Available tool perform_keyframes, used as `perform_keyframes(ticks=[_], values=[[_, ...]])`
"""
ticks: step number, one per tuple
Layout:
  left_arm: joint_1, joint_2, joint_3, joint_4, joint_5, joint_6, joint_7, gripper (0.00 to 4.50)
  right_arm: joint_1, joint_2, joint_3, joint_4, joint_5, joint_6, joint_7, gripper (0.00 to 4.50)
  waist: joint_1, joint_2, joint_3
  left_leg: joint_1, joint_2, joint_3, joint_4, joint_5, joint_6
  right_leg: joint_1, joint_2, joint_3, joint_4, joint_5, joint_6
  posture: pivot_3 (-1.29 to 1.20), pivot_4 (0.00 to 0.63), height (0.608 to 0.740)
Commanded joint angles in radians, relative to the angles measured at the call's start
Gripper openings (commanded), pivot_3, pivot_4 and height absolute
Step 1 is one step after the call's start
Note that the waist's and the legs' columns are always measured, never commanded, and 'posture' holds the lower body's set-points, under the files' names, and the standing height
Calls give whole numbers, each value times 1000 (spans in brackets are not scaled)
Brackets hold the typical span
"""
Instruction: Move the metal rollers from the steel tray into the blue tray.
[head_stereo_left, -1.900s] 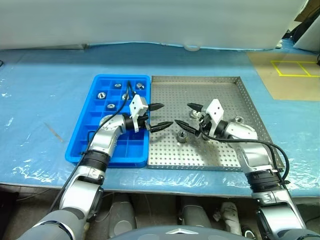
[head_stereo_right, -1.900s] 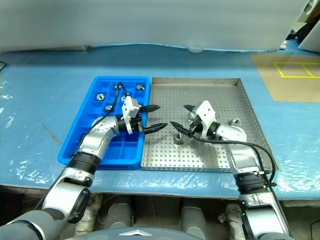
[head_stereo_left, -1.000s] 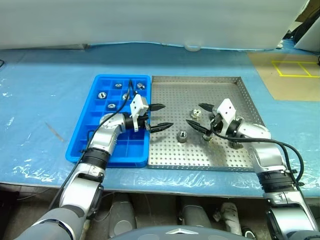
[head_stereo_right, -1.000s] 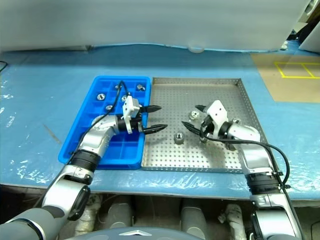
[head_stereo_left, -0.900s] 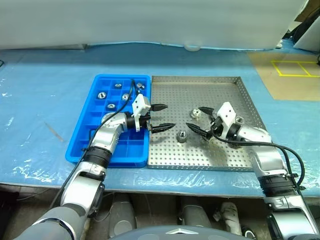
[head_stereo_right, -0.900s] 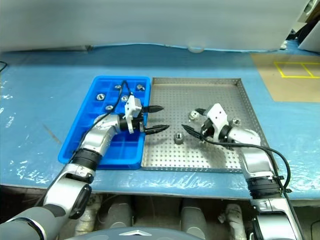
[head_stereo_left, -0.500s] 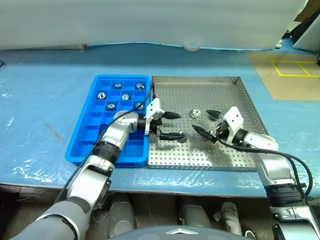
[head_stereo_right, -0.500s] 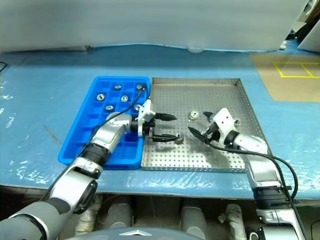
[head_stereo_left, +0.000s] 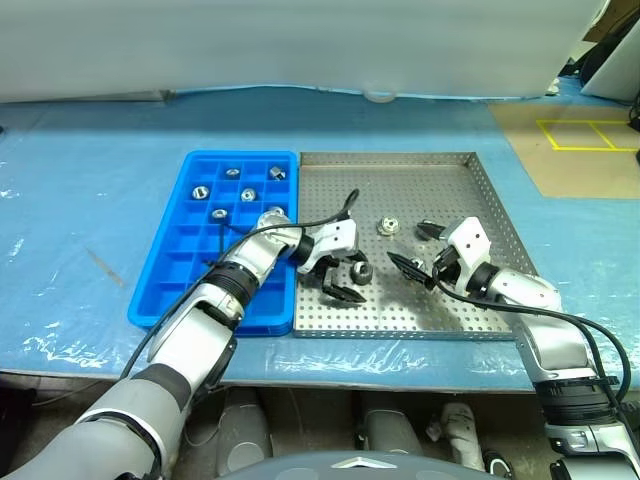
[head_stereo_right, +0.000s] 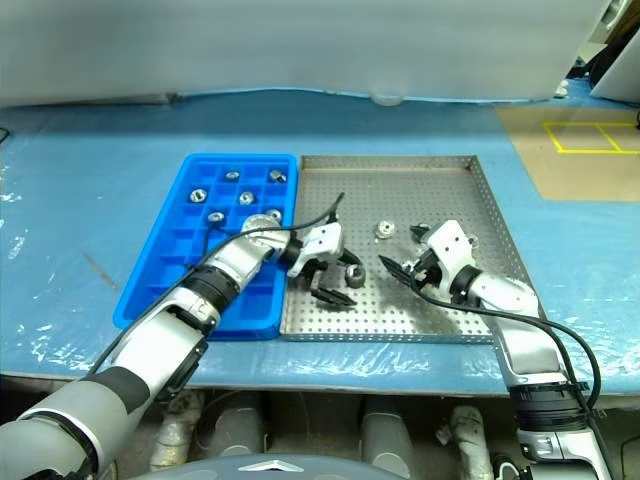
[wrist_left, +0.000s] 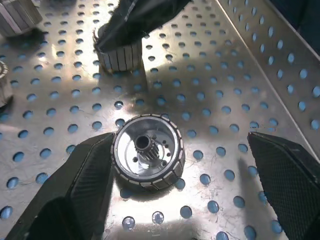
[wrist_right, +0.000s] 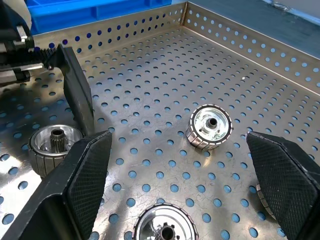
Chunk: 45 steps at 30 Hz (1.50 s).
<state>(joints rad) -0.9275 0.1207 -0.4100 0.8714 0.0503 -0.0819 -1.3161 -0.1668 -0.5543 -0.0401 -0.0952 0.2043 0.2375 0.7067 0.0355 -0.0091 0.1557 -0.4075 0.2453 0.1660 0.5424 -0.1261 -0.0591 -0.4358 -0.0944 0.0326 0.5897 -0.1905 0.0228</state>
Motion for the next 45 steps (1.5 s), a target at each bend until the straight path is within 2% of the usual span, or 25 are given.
perform_keyframes(ticks=[1, 4, 9, 13, 17, 20, 22, 24, 29, 34, 38, 45], values=[[-24, -6, -16, 40, 39, -34, 5, 4295, -14, -9, -19, -41, 12, -1, -3, 4500, 0, 0, 0, 0, 0, 0, 0, 0, 0, 0, 0, 0, 0, 0, 0, -276, 150, 740], [-25, -10, 7, 42, 30, -34, 15, 3552, -22, -11, -15, -40, 13, -1, 3, 4500, 0, 0, 0, 0, 0, 0, 0, 0, 0, 0, 0, 0, 0, 0, 0, -262, 150, 740], [17, -26, 129, -33, -72, 44, 100, 1879, -60, 1, 4, -16, 13, -7, 16, 4500, 1, 0, 0, 0, 0, 0, 0, 0, 0, 0, 0, 0, 0, 0, 0, -235, 150, 740], [101, -13, 241, -207, -187, 187, 147, 1879, -109, 22, 25, 10, 23, -9, 38, 4500, 3, 0, 0, 0, 0, 0, -1, 0, 0, 0, 0, 0, 0, 0, 0, -201, 150, 740], [224, 24, 359, -429, -273, 262, 275, 1879, -176, 42, 41, 49, 39, -11, 80, 4500, 1, 0, 0, -1, 1, 0, -1, 0, 0, -1, 0, -1, 0, 0, 0, -127, 150, 740], [300, 28, 424, -582, -321, 310, 389, 1879, -229, 58, 53, 89, 53, -14, 118, 4500, 5, 0, 0, -1, 1, 0, -1, 0, 0, -2, 1, -1, 0, 0, 0, -69, 150, 740], [335, 17, 483, -648, -288, 253, 553, 1879, -290, 86, 77, 141, 63, -26, 160, 4500, 9, 0, 1, -2, 1, 0, -1, 0, 0, -1, 0, -1, 0, 0, 0, -36, 150, 740], [361, -15, 547, -720, -331, 261, 664, 1879, -351, 119, 93, 187, 79, -31, 201, 4500, 12, 0, 1, -2, 1, 0, 0, 0, 0, -1, 0, -2, 0, 0, 0, 5, 150, 740], [409, -42, 611, -815, -334, 234, 841, 1879, -492, 197, 132, 301, 85, -66, 284, 4500, 34, 0, 1, -4, 2, -1, 0, 0, 0, -3, 0, -4, 0, 0, 0, 79, 150, 740], [428, -24, 662, -794, -297, 214, 1002, 1879, -584, 257, 182, 407, 56, -129, 340, 4500, 41, -1, 1, -6, 3, -1, 0, 0, 0, -4, 1, -4, 0, 0, 0, 95, 150, 740], [462, -9, 714, -796, -259, 212, 1156, 1879, -601, 275, 194, 440, 46, -155, 360, 4500, 52, -1, 1, -7, 3, -2, 1, 0, 0, -4, 1, -5, 0, 0, 0, 111, 150, 740], [719, 12, 671, -1061, -237, 280, 1186, 1879, -535, 254, 195, 419, 39, -155, 364, 4500, 64, -2, 2, -9, 4, -3, 0, 0, 0, -5, 1, -7, -1, 0, -1, 110, 150, 740]])
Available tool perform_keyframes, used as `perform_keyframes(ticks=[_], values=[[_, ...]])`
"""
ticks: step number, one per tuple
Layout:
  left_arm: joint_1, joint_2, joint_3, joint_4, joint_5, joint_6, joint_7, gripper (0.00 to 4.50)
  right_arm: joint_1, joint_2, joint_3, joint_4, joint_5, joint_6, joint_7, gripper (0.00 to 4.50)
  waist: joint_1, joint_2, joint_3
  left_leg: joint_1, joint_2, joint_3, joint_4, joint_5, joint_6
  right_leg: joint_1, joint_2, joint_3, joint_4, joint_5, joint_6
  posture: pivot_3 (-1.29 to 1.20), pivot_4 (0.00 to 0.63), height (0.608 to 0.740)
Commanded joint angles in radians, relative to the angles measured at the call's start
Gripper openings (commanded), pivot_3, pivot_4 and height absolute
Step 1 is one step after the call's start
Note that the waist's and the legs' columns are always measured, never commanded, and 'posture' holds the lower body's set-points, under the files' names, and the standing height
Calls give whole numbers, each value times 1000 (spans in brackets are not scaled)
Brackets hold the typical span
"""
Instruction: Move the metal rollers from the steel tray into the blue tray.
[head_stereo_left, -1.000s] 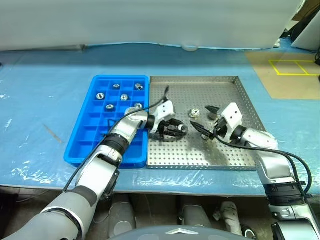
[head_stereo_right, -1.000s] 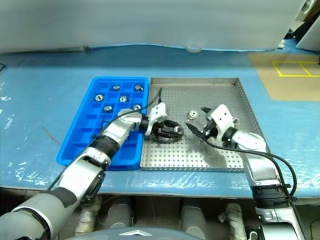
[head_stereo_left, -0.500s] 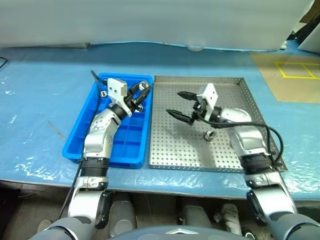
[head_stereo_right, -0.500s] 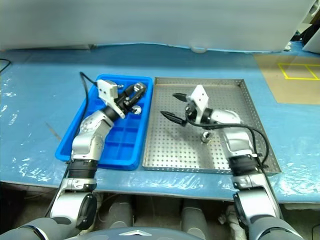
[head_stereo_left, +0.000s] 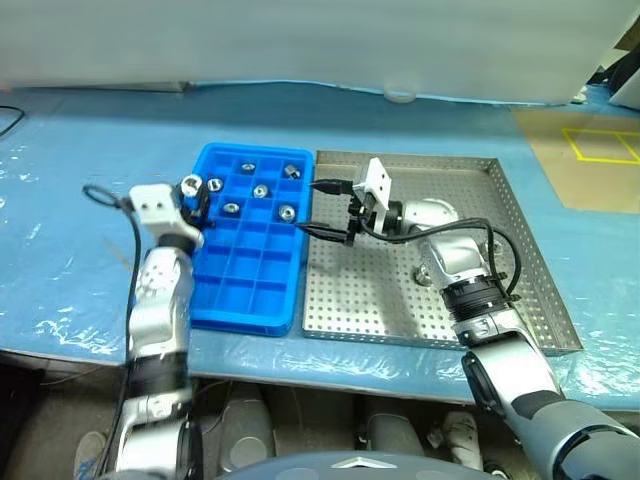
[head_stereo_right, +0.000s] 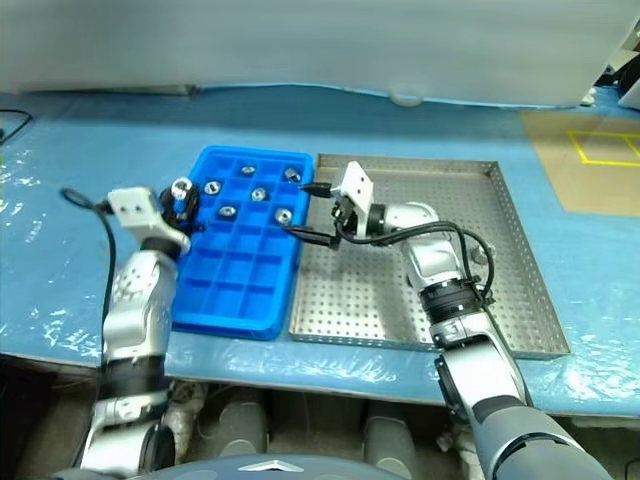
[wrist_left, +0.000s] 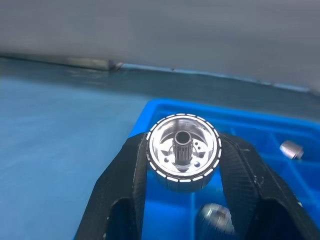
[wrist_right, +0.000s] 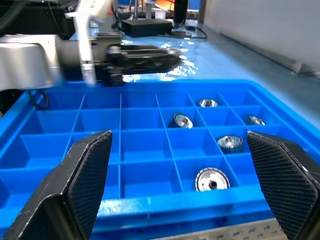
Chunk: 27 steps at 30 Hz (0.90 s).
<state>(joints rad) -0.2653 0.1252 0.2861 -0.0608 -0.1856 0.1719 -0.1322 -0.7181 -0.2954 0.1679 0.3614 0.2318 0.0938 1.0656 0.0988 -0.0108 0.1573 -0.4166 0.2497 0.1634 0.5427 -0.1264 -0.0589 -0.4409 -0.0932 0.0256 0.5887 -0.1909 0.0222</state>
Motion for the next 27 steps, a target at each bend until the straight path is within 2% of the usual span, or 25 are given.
perform_keyframes(ticks=[1, 9, 14, 16, 17, 22, 27], values=[[90, 4, -30, -154, -3, 40, 7, 1879, 22, -7, -14, -44, 14, -8, 5, 4500, 1, 0, 0, 0, 1, 0, 0, 0, 0, 0, 0, 0, 0, 0, 0, 110, 150, 740], [143, 6, -47, -189, 5, 125, 49, 1879, 31, 2, -13, -49, 12, -7, -6, 4500, 0, 0, 0, 1, 1, 0, 1, 1, -1, 0, 1, 0, 2, 0, 0, 115, 150, 740], [126, -4, -55, -169, -5, 147, 64, 3326, 51, 2, -17, -68, 13, -4, -23, 4500, 1, 0, 0, 0, 1, 0, 0, 1, -1, 0, 1, 0, 1, 0, 0, 99, 150, 740], [112, -2, -58, -160, -10, 148, 63, 4117, 59, 0, -18, -77, 13, -1, -30, 4500, 1, 0, 0, 0, 1, 0, 0, 1, -1, 0, 1, 0, 1, 0, 0, 90, 150, 740], [87, -6, -61, -149, -41, 142, 32, 4348, 68, -4, -22, -88, 15, 4, -36, 4500, 1, 0, 0, 0, 1, 0, 1, 1, -1, 0, 1, 0, 1, 0, 0, 84, 150, 740], [-63, 2, -111, -93, -192, 126, -188, 4348, 120, -37, -64, -177, 45, 52, -76, 4500, 2, 0, 0, 0, 1, 0, 2, 1, -1, 0, 1, 1, 2, 1, 0, 31, 150, 740], [-234, 64, -178, -4, -305, 184, -443, 4348, 205, -98, -158, -301, 108, 136, -121, 4500, -4, 0, 0, 1, 1, 0, 2, 1, -2, 0, 1, 1, 3, 1, 0, -60, 150, 740]])
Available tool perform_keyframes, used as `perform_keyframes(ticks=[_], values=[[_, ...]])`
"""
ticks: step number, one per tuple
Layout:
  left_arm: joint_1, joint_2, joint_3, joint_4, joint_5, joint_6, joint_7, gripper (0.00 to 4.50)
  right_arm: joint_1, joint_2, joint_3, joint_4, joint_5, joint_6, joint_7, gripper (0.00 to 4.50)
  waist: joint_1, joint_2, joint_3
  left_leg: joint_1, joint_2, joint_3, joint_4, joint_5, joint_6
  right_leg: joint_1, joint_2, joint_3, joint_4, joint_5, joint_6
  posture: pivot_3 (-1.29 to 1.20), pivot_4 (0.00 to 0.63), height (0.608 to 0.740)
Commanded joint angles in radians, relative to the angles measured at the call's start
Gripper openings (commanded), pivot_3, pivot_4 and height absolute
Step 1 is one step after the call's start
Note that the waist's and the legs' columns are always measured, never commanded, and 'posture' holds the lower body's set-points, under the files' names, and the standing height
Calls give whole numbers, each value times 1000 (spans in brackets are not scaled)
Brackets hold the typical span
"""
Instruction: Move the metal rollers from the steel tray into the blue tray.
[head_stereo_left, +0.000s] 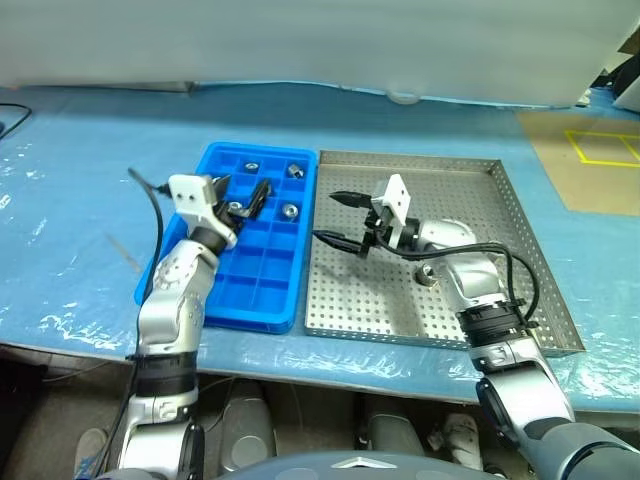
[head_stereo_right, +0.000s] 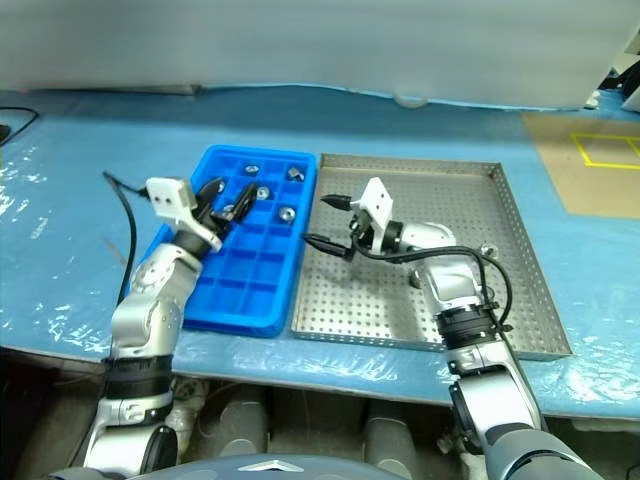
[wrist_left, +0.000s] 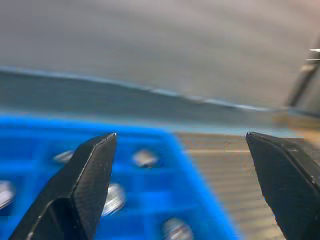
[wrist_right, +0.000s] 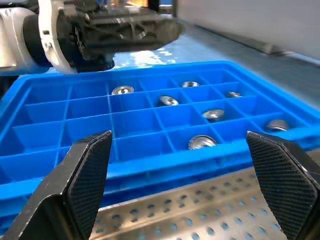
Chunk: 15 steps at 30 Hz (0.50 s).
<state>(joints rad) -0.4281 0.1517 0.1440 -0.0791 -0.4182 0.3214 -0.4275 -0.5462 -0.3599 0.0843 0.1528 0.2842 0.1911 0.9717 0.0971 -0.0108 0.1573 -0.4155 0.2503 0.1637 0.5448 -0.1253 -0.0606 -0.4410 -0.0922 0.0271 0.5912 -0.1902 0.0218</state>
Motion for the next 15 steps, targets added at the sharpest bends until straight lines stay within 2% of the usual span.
perform_keyframes(ticks=[1, 4, 8, 11, 15], values=[[-104, 54, -56, 36, -98, 71, -204, 4348, 54, -47, -99, -119, 72, 54, -39, 4500, -4, 0, 0, 0, 0, 0, 0, 0, 0, 0, 0, 0, 0, 0, 0, -71, 150, 740], [-194, 86, -120, 127, -108, 108, -343, 4348, 111, -80, -176, -191, 119, 100, -83, 4500, -9, 0, 0, 2, 0, 2, -1, 1, -1, 0, 0, 2, 0, 0, 0, -130, 150, 740], [-317, 84, -232, 330, -42, 82, -507, 4348, 207, -155, -273, -266, 131, 134, -139, 4500, -21, 1, 0, 4, -1, 3, -1, 0, -1, 2, 0, 3, 0, 0, 0, -194, 150, 740], [-420, 46, -308, 534, 44, 13, -573, 4348, 282, -203, -337, -323, 146, 161, -170, 4500, -30, 1, 0, 6, -1, 3, 0, 0, 0, 4, -1, 4, 0, 0, 0, -240, 150, 740], [-538, -23, -337, 782, 136, -111, -594, 4348, 349, -234, -376, -390, 156, 189, -203, 4500, -49, 1, 0, 6, -2, 3, 0, 0, 0, 4, -1, 5, 0, 0, 1, -298, 150, 740]])
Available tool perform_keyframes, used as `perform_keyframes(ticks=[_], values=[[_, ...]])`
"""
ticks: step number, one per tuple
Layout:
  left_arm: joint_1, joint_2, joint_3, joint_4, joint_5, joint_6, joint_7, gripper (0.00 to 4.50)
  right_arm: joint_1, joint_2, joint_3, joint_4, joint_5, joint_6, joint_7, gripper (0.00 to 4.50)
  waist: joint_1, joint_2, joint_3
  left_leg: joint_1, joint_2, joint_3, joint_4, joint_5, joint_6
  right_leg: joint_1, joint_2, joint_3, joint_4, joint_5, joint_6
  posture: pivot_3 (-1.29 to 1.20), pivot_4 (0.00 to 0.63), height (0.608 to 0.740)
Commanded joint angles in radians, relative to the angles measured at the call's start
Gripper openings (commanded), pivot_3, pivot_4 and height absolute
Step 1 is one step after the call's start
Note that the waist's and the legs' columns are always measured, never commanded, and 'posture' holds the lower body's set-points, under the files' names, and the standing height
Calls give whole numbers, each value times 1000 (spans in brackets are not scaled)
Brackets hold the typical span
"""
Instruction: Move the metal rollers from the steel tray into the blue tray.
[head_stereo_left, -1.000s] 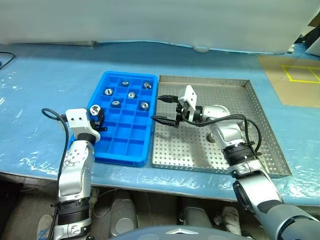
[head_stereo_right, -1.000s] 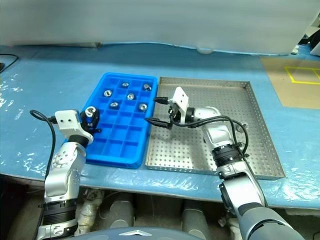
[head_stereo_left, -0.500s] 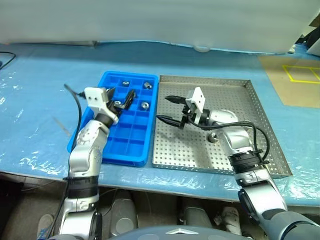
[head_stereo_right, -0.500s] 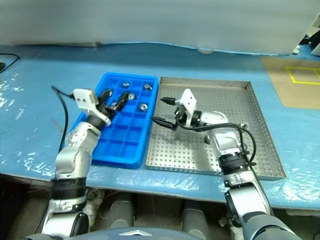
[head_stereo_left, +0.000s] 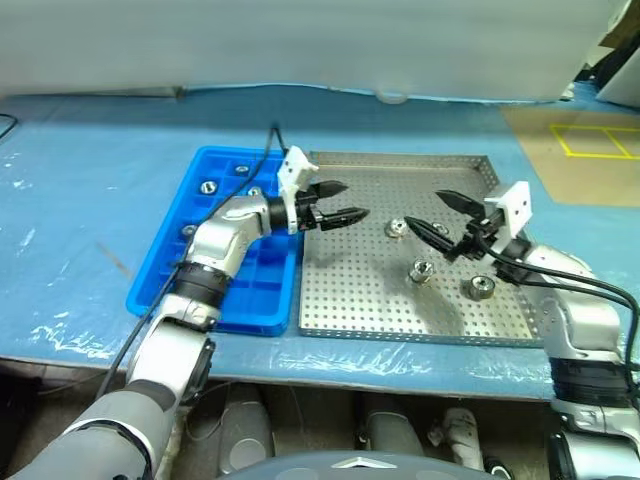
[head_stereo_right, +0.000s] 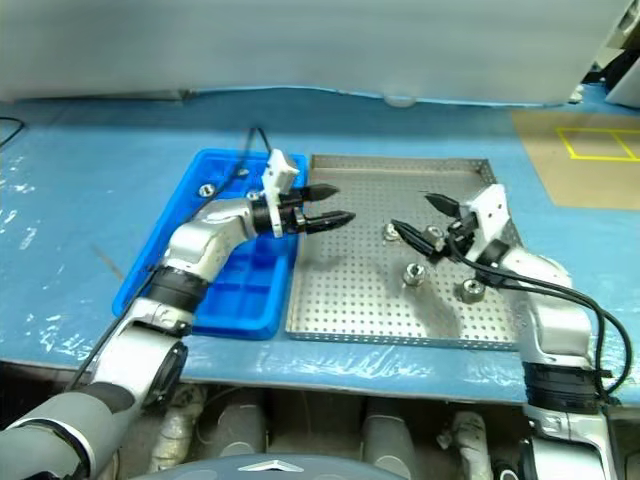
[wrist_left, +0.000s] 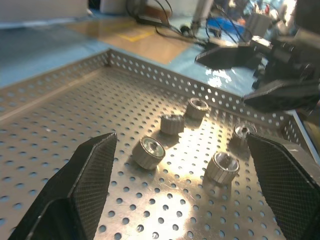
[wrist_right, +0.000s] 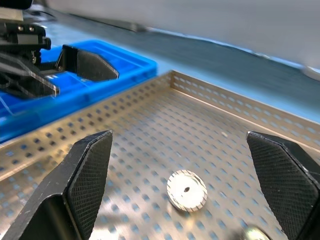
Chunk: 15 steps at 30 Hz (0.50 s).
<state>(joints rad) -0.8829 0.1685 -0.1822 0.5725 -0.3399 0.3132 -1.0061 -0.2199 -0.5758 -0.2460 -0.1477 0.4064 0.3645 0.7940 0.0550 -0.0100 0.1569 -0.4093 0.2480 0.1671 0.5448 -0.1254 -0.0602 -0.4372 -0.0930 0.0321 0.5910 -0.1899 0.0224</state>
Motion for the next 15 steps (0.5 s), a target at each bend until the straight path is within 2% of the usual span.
perform_keyframes(ticks=[1, 4, 7, 12, 15], values=[[-123, -68, -14, 214, 83, -143, -1, 4348, 40, -22, -59, -111, 40, 26, -36, 4500, -12, 0, 0, 0, 0, 0, 0, 0, 0, 0, 0, 0, 0, 0, 0, -310, 150, 740], [-213, -133, -30, 415, 174, -272, 55, 4348, 83, -30, -79, -170, 54, 50, -64, 4500, -20, 1, 0, 0, -1, 0, 0, 0, 1, 0, 0, 0, -1, 0, 0, -355, 150, 740], [-279, -191, 1, 550, 210, -323, 140, 4348, 125, -26, -91, -226, 60, 70, -98, 4500, -24, 1, -1, 0, -2, 0, 0, -1, 2, 0, -1, 1, -1, 0, 1, -401, 150, 740], [-319, -233, 16, 671, 299, -427, 403, 4348, 213, -4, -114, -320, 76, 94, -157, 4500, -41, 1, 0, 0, -2, 0, 1, -1, 2, 1, -1, 1, -2, 0, 1, -474, 150, 740], [-320, -254, 47, 699, 304, -435, 437, 4348, 258, 6, -120, -355, 84, 101, -189, 4500, -44, 1, 0, 0, -3, 0, 2, -2, 3, 1, -2, 1, -3, 0, 2, -490, 150, 740]])
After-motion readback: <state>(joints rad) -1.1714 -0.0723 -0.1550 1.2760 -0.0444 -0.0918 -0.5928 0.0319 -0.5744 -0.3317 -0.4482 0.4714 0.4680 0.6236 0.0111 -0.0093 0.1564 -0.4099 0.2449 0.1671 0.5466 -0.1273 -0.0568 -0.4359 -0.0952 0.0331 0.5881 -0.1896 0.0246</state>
